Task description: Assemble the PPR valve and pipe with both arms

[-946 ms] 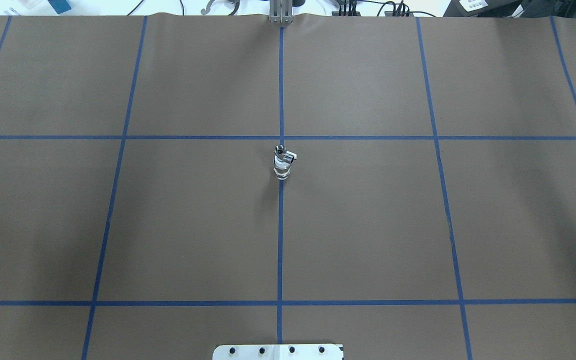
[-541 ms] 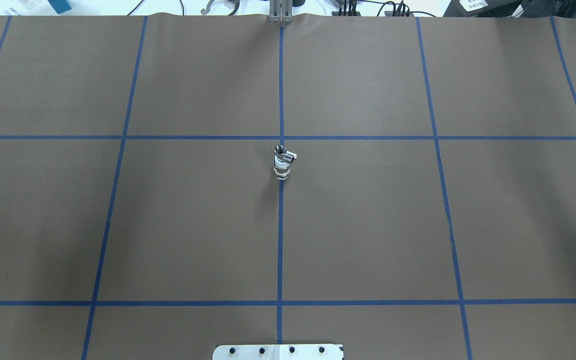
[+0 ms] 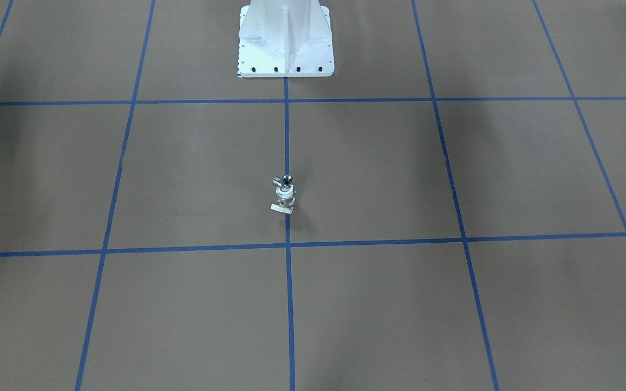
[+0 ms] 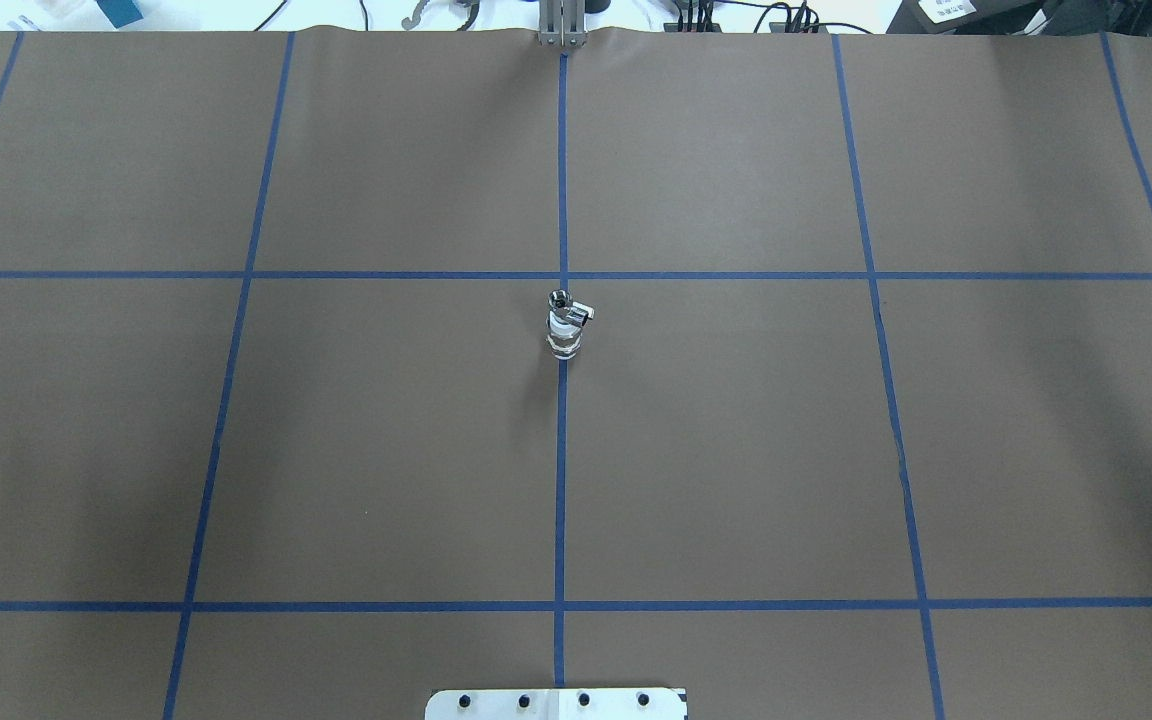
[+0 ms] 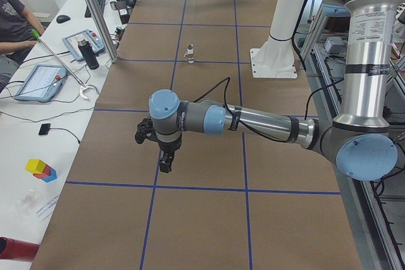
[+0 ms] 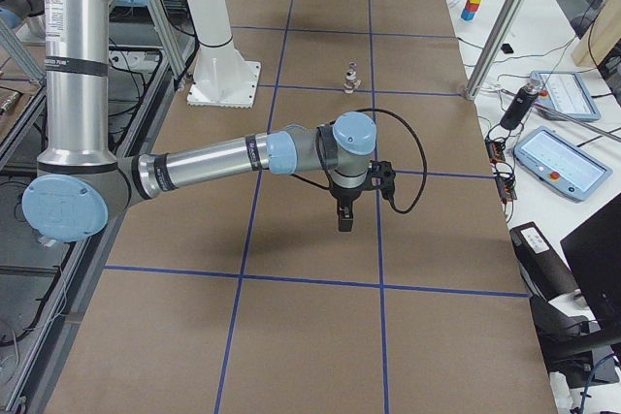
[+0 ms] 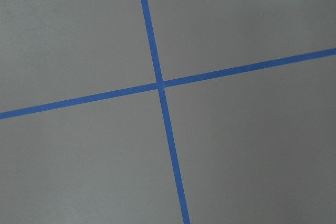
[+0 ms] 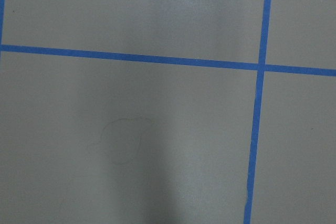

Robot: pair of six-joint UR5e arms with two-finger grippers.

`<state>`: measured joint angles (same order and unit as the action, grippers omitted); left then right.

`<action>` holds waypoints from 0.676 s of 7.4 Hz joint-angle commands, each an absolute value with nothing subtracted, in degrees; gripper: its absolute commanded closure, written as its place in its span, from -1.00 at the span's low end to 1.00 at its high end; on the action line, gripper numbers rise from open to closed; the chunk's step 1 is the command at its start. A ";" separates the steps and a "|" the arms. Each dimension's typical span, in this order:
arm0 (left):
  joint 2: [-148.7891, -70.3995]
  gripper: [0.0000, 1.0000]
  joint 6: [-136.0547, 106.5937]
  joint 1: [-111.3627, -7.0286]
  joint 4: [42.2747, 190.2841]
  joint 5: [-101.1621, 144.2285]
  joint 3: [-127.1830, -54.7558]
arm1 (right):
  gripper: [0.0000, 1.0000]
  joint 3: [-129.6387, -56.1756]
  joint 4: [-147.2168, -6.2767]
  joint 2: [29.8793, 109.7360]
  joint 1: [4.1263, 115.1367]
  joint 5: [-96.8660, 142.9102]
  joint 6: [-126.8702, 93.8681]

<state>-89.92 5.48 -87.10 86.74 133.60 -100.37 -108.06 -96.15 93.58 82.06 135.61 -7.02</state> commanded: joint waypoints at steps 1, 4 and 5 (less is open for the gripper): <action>-89.91 -0.99 5.45 -87.10 86.75 133.68 -100.72 | -0.99 -108.28 -96.15 93.43 82.00 135.62 -7.03; -89.83 -0.99 5.54 -87.01 86.75 133.86 -101.25 | -0.99 -108.02 -96.15 92.73 82.00 135.62 -7.03; -89.82 -0.99 5.45 -87.01 86.75 133.86 -101.60 | -0.99 -107.93 -96.15 92.03 82.00 135.62 -6.94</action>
